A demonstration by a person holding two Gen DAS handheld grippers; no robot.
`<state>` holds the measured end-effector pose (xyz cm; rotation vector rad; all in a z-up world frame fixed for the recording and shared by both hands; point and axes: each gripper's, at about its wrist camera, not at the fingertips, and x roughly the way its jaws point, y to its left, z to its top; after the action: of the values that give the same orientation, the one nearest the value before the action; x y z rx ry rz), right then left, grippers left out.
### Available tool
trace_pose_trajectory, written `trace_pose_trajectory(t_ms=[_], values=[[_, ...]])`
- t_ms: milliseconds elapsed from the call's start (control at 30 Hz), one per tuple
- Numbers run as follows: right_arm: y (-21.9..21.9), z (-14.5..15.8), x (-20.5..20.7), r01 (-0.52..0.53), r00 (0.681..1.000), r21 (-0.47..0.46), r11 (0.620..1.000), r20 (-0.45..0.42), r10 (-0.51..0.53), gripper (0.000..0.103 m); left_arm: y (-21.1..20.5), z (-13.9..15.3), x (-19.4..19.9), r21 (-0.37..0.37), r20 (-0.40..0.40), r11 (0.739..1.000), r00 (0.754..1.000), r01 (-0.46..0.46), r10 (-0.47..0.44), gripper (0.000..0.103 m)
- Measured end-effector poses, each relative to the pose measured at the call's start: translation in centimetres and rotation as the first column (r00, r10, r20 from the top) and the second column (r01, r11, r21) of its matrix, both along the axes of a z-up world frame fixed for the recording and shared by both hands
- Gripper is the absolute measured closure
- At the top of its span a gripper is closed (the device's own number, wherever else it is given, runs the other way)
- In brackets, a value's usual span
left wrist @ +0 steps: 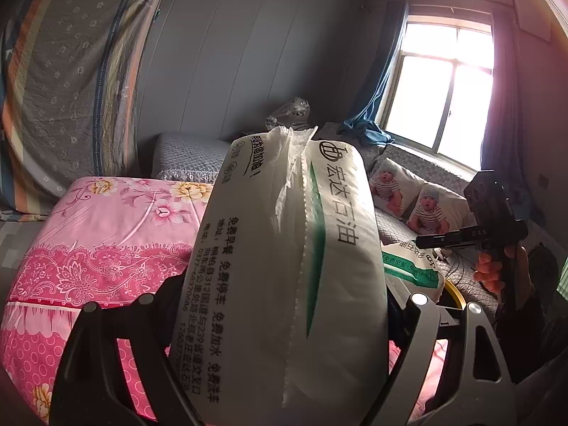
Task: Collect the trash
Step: 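Grasp a second white-and-green pack with the right tool while the left tool holds its pack, then carry both packs over the bin and open both tools to drop them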
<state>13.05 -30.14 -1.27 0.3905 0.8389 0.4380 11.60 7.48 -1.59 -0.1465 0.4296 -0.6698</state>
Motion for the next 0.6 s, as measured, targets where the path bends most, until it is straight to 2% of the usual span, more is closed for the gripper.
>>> trace_pose_trajectory(t_ms=[333, 600], values=[[-4.2, 0.7, -2.1, 0.088, 0.996, 0.025, 0.996, 0.033, -0.089, 0.103, -3.1, 1.0, 0.7, 0.002, -0.001, 0.999, 0.999, 0.052, -0.052, 0.022], [-9.9, 0.2, -5.0, 0.211, 0.977, 0.039, 0.977, 0.036, -0.212, 0.103, -11.1, 2.1, 2.1, 0.046, -0.015, 0.98, 0.981, 0.196, -0.196, 0.022]])
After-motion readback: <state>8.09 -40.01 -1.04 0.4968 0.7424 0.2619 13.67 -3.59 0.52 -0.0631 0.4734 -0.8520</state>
